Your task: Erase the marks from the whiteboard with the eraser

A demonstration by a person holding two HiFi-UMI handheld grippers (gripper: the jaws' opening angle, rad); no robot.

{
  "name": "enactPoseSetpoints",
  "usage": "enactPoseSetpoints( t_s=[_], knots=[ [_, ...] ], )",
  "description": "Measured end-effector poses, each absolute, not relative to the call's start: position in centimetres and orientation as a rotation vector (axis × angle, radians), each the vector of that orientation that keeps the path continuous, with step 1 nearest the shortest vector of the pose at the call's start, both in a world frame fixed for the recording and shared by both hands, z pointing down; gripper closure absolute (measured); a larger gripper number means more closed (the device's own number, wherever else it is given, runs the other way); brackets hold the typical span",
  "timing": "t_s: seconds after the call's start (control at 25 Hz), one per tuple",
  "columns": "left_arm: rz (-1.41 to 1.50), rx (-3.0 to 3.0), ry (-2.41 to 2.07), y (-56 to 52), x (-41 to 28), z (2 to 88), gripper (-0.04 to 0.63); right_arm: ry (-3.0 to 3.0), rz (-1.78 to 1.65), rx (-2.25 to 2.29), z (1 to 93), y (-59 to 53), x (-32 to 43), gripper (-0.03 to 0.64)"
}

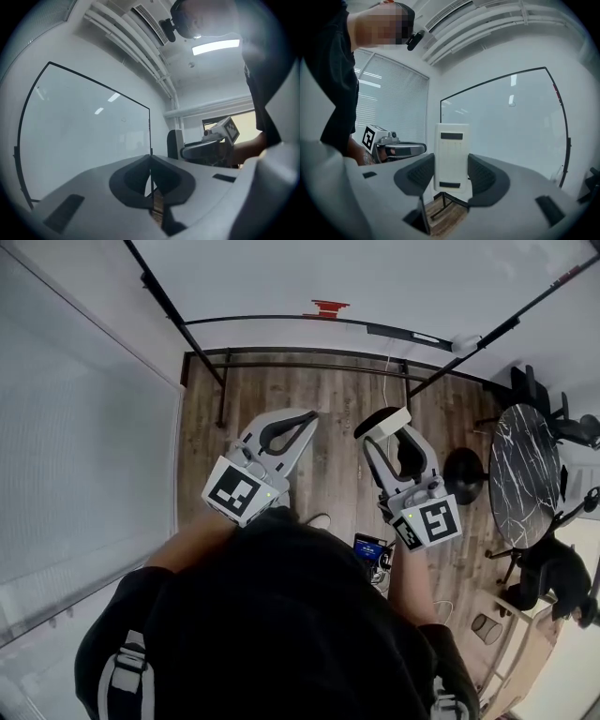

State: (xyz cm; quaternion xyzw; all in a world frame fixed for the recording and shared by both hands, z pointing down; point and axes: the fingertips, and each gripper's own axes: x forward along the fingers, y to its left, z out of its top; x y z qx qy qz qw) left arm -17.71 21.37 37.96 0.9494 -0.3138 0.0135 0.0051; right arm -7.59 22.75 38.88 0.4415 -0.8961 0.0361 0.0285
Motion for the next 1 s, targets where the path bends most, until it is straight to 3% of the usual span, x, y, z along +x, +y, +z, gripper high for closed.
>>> enactPoseSetpoints(
  t_s=[0.6,1.0],
  knots=[
    [0.027,2.968,-0.933,14.9,-22.4,39.5,0.591,-2.689,0.061,1.382,39.8,16.7,-13.1,0.396],
    [0.017,2.982,-0.917,10.0,-19.5,39.4,0.591,-2.668,0.078,1.463,40.3,11.7,-9.4,0.396]
  ],
)
